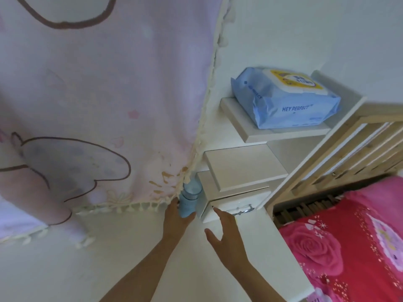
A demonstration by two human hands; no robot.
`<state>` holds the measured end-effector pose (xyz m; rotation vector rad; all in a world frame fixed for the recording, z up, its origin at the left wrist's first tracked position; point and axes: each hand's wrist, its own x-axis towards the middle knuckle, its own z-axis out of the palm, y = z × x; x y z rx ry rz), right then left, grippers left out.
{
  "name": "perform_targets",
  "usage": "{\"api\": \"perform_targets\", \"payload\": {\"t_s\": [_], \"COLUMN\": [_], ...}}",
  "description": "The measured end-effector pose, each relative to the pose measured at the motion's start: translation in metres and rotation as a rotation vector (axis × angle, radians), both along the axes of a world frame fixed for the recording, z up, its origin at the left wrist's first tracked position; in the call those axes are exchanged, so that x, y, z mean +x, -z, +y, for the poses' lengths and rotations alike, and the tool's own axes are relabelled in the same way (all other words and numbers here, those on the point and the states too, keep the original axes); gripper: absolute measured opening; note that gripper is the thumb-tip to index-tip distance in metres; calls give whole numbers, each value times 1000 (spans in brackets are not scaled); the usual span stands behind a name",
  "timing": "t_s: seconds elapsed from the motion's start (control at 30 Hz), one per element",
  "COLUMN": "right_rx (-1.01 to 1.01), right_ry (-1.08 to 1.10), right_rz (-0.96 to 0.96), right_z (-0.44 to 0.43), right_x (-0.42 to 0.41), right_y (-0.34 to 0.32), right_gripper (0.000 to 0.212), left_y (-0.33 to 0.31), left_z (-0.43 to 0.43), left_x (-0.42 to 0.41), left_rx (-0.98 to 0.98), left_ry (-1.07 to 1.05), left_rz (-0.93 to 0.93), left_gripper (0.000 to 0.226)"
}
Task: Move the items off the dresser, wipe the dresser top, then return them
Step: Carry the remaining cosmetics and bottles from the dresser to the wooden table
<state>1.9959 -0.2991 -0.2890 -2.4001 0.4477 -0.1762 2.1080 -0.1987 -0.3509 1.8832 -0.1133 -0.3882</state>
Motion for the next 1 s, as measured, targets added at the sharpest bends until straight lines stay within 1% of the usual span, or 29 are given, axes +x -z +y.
{"api": "perform_targets", "payload": {"t_s": [0.1, 0.23, 0.33, 0.43, 0.5, 0.53, 0.6, 0.8, 1.0], "right_rx": [10, 21, 129, 243, 310, 328, 347, 372, 404], "right_ry": [-17, -48, -47, -88, -205, -279, -442, -960, -1434], "right_rz": [16, 12, -19, -59, -49, -41, -31, 42, 140], "right_z": [-3, -4, -3, -4, -3, -1, 5, 40, 120], "right_x": [4, 9, 13, 17, 18, 17, 14, -6, -60], "right_y": [4, 6, 5, 0, -8, -13, -23, -56, -85], "right_gripper": [56, 57, 59, 73, 81, 82, 80, 77, 67], "left_y": [9, 6, 9, 1, -4, -7, -17, -47, -73], "left_z": [-15, -16, -6, 6, 15, 21, 32, 65, 119], "left_x": [11, 2, -20, -51, -70, -79, -97, -171, -273], "left_rx": [-32, -109, -98, -129, -126, -121, -124, -107, -14], "left_ry": [-106, -122, -138, -138, -177, -210, -294, -620, -871], "left_rz": [-75, -54, -75, -70, -98, -111, -130, -227, -255], "left_gripper": [51, 48, 51, 55, 56, 53, 50, 52, 42]}}
